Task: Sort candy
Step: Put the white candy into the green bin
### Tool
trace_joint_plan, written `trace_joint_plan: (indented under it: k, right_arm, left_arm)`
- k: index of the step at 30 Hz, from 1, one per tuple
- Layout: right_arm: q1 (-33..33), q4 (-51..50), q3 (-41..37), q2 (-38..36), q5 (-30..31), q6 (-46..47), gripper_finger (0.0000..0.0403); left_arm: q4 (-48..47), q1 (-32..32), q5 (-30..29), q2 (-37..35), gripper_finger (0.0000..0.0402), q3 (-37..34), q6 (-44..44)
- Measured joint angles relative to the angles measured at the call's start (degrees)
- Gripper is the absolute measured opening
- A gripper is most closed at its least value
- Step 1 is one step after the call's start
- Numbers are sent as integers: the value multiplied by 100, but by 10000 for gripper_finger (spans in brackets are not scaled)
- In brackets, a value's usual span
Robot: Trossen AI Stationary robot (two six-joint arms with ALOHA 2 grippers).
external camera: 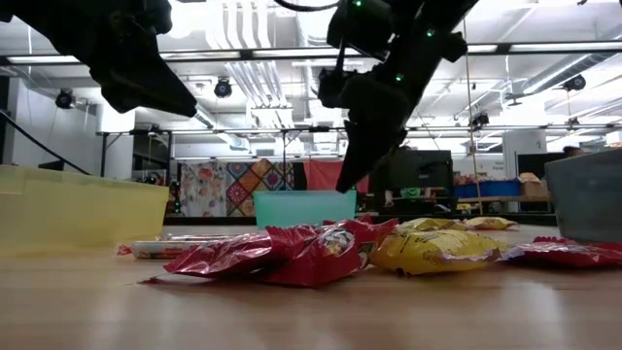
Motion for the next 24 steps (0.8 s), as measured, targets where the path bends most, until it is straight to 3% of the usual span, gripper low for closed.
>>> trace_joint_plan:
  k: [8,19,24]
  right_arm:
    - [-117,43,-429,-38,323,-1005,22]
    - [-291,562,-472,196,732,-1332,127]
    - [-315,542,-474,477,709,-1265,149]
  left_arm:
    - [39,0,-4,0,77,0,47]
    - [38,0,-302,0,77,0,76]
    - [30,0,-304,0,77,0,77]
